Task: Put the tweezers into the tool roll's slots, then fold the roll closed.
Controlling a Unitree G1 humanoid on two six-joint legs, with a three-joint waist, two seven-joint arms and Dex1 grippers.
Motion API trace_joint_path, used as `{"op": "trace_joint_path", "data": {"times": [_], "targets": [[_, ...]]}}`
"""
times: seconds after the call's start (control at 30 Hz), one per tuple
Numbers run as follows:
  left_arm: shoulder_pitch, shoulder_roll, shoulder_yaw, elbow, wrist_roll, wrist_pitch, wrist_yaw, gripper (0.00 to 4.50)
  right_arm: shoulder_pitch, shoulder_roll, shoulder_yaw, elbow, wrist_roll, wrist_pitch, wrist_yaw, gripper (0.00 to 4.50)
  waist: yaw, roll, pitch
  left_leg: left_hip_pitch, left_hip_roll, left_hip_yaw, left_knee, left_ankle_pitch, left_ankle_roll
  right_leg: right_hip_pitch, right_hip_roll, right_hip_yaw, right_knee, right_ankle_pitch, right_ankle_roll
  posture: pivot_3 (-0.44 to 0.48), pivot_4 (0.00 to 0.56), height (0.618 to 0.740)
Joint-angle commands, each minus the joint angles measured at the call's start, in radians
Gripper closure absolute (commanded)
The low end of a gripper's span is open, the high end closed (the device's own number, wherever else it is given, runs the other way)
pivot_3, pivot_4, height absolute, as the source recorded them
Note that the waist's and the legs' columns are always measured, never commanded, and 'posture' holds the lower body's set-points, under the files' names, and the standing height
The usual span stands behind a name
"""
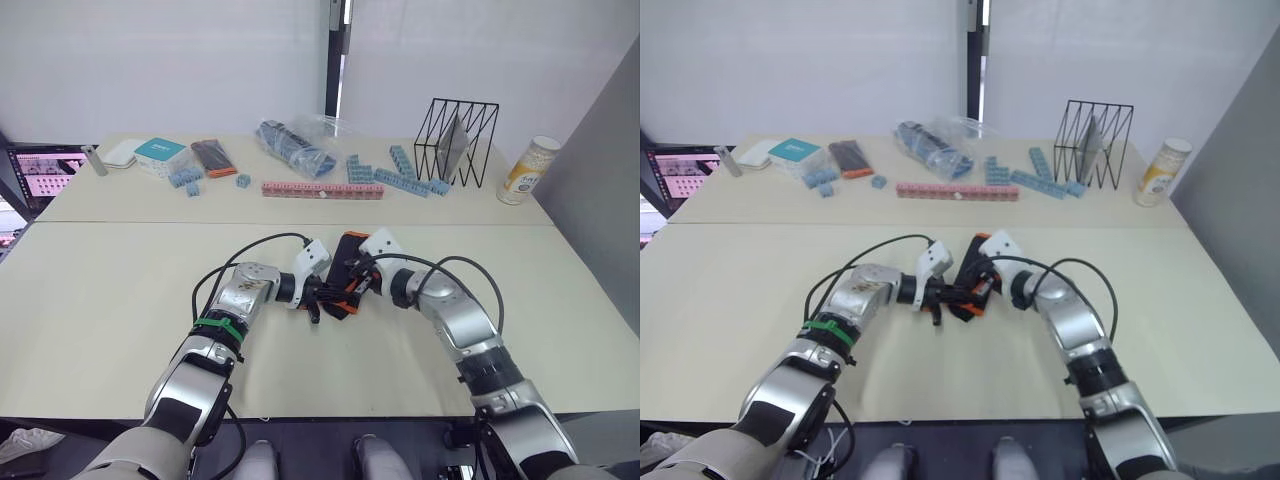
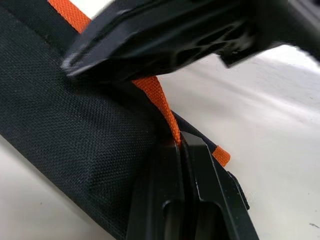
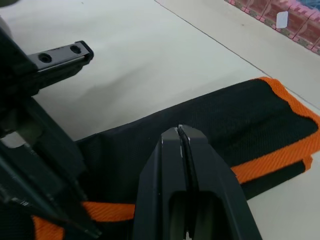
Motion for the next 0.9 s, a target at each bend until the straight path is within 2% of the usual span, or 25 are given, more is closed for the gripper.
{"op": "trace_joint_path", "data": {"times": [0.03,0.07,0.1,0.4,0.47,0.5,0.8,0.9], "targets": [[0.038,0.006,-0.040,-0.002,0.031,0.015,-0.032,4.48,-0.002,-0.014,0.011,0.066,-0.045,-0.023,-0.003,4.50,-0.001,0.000,0.000,0.000,0.000,0.000,0.000,0.000,0.000,0.000,0.000,0.000,0.000,0.000,0.000,0.000,0.150,0.737],[0.037,0.008,-0.035,-0.012,0.027,0.018,-0.031,4.48,0.001,-0.019,0.017,0.079,-0.058,-0.023,-0.003,4.50,-0.002,0.000,0.000,0.000,0.000,0.000,0.000,0.000,0.000,0.000,0.000,0.000,0.000,0.000,0.000,0.000,0.150,0.737],[0.037,0.013,-0.027,-0.027,0.016,0.030,-0.040,4.19,0.007,-0.022,0.020,0.090,-0.065,-0.019,-0.001,4.50,-0.002,0.000,0.000,0.000,0.000,0.000,0.000,0.000,0.000,0.000,0.000,0.000,0.000,0.000,0.000,0.000,0.150,0.737],[0.019,0.117,0.076,-0.172,-0.100,0.074,-0.150,1.28,0.041,-0.038,0.059,0.112,-0.110,-0.014,0.037,4.50,-0.009,0.000,0.000,0.002,0.000,0.000,0.000,0.000,0.000,0.000,0.000,0.000,0.002,0.000,0.000,0.000,0.150,0.737],[0.011,0.129,0.099,-0.183,-0.122,0.091,-0.150,1.28,0.046,-0.037,0.053,0.108,-0.108,-0.012,0.041,4.50,-0.014,0.000,0.000,0.002,0.000,0.000,0.000,0.000,0.000,0.000,0.000,0.000,0.002,0.000,0.000,0.000,0.150,0.737],[0.009,0.130,0.101,-0.182,-0.125,0.092,-0.152,1.45,0.049,-0.035,0.047,0.104,-0.102,-0.010,0.044,4.50,-0.013,0.000,0.000,0.002,0.000,0.000,0.000,0.000,0.000,0.001,0.000,0.000,0.002,0.000,0.000,0.000,0.150,0.737],[0.019,0.022,0.096,-0.128,-0.088,0.019,-0.054,4.41,0.063,-0.019,0.019,0.058,-0.079,-0.021,0.062,4.50,-0.007,0.000,0.000,0.001,0.000,0.000,0.000,0.000,0.000,0.000,0.000,0.000,0.001,0.000,0.000,0.000,0.150,0.737],[0.019,0.000,0.065,-0.067,-0.044,-0.014,-0.022,4.47,0.062,-0.004,-0.001,0.030,-0.051,-0.055,0.076,4.50,-0.010,0.000,0.000,0.001,0.000,0.000,0.000,0.000,0.000,0.000,0.000,0.000,0.001,0.000,0.000,0.000,0.150,0.737]]}}
